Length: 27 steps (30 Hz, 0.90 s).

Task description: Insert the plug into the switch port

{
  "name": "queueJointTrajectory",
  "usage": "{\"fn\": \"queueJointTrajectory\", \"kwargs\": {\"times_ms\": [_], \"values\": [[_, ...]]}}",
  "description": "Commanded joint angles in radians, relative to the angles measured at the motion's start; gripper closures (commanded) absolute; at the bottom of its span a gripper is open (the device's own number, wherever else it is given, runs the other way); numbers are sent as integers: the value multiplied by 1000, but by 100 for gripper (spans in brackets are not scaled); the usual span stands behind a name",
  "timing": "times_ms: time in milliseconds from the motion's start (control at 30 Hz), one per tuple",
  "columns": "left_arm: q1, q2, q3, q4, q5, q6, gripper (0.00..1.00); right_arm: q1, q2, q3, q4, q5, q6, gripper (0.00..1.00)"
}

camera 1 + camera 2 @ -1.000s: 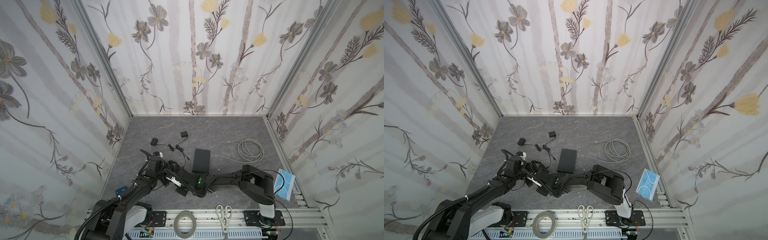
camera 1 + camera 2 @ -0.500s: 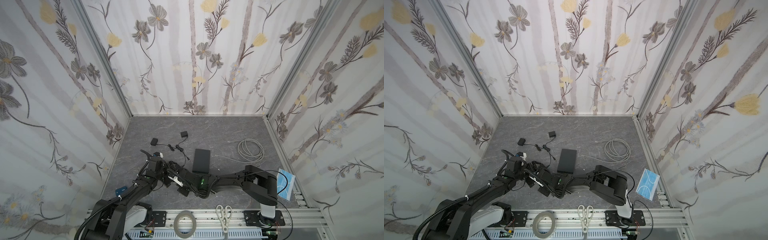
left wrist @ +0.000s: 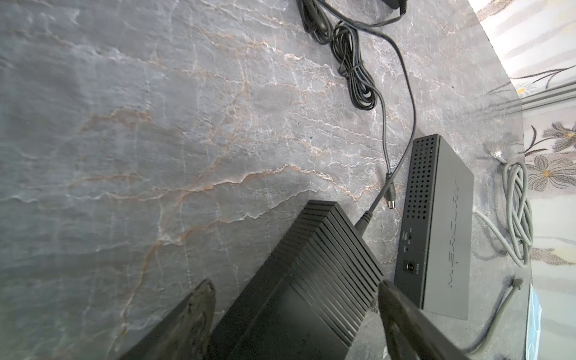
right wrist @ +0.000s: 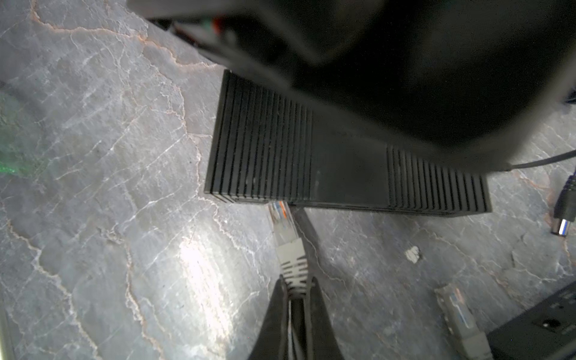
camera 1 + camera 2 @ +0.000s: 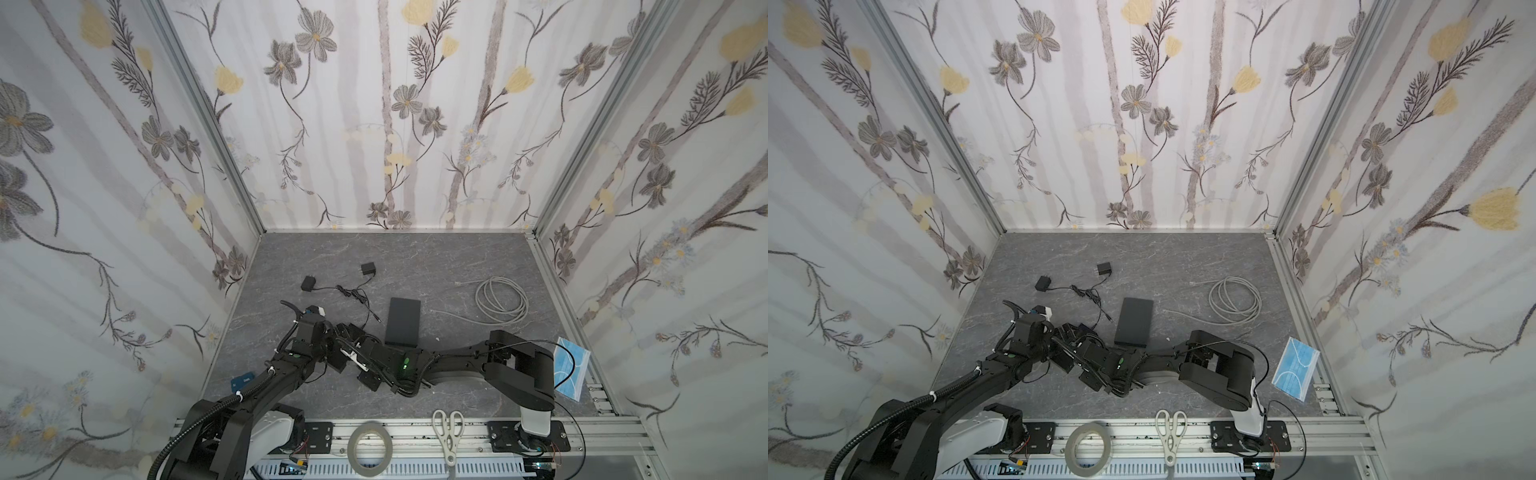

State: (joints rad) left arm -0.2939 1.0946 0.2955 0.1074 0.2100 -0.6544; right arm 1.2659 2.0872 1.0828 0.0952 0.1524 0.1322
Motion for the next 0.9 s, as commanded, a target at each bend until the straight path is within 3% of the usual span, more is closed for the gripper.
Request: {"fn": "queueJointTrajectory", "kwargs": {"times_ms": [0, 400, 633, 867], "values": [[-8, 1, -4, -55, 68, -26, 17, -5, 8, 0, 45, 55, 34, 98], [-11, -1, -5, -55, 63, -24, 17, -4, -12, -53, 116, 51, 75, 98], [-13, -2, -4, -55, 64, -21, 17, 10, -7, -43, 157, -29, 21, 97], [-16, -1, -2, -55, 67, -21, 18, 11, 10, -8, 136, -7, -2, 97]]}}
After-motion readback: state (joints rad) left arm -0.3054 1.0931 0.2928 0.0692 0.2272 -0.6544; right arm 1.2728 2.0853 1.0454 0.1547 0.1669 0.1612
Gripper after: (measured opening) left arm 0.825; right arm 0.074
